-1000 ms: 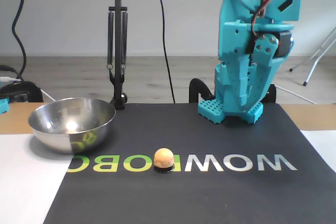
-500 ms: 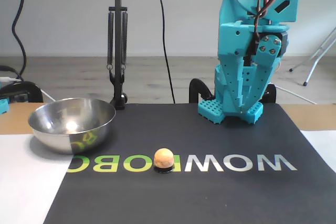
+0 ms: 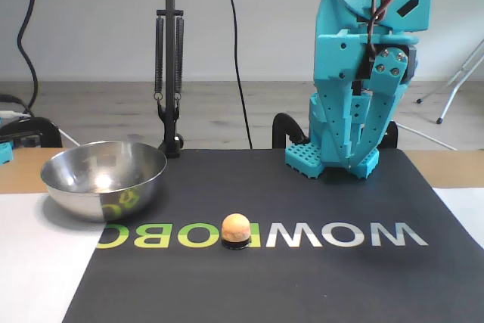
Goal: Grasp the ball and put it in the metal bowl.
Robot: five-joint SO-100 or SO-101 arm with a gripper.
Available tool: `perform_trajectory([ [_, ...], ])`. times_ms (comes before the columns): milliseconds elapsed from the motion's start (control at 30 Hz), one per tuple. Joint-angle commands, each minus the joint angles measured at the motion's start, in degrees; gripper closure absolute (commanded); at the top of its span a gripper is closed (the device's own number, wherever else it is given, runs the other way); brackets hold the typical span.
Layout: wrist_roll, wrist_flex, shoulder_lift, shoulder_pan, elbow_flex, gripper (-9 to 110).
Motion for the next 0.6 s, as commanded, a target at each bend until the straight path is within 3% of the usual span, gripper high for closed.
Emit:
perform_trajectory([
  [0,-0.4,-0.4,0.0,0.3,-0.3,101],
  [567,-3.9,-0.6,0.0,1.2,1.4,101],
])
